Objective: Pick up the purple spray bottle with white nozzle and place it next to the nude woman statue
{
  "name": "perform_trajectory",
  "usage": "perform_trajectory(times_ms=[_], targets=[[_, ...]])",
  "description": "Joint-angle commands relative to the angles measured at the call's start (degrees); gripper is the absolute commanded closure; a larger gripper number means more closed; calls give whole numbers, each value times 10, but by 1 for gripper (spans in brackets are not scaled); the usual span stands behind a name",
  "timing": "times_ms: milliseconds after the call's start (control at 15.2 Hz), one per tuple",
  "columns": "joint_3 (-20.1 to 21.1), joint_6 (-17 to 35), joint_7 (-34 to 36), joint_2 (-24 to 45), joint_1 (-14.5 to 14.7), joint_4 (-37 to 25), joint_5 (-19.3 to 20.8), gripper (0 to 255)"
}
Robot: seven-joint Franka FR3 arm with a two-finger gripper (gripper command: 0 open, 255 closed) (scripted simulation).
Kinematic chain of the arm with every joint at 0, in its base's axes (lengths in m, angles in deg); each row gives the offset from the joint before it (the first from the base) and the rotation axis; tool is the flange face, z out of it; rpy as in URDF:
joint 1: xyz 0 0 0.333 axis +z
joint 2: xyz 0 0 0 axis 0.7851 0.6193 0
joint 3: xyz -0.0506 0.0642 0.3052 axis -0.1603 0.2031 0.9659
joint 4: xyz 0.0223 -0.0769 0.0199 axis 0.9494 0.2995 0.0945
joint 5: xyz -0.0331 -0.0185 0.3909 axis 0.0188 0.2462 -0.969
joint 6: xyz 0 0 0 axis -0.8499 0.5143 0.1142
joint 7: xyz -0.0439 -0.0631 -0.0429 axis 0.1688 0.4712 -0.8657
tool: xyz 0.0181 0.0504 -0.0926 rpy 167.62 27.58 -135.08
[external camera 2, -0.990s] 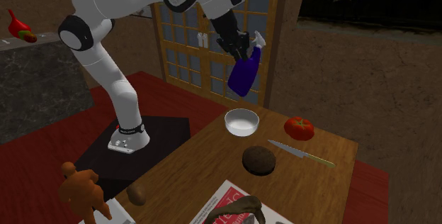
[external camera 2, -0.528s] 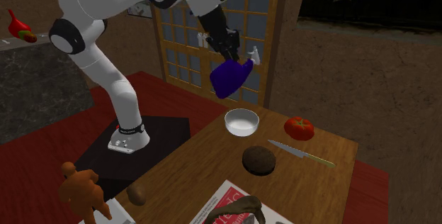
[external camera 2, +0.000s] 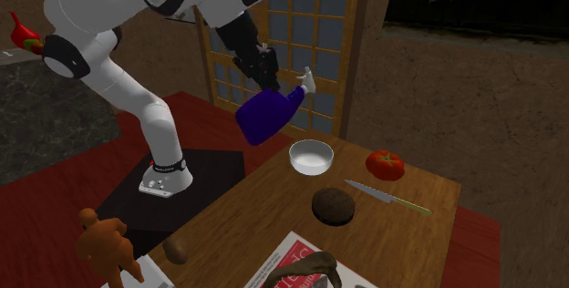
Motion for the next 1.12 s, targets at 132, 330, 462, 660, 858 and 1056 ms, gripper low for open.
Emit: perform_trajectory(times_ms=[132, 330, 462, 660, 858, 1056], targets=[[-22, -24, -39, -26, -15, -8, 12, 255], [-43, -44, -70, -41, -22, -22, 20, 255], [-60, -58, -92, -48, -25, -34, 24, 255], [-88, -80, -125, -57, -24, -59, 31, 255], [-122, -103, -160, -63, -16, -91, 36, 255], [-162, -128, -195, -66, -1, -131, 42, 255]])
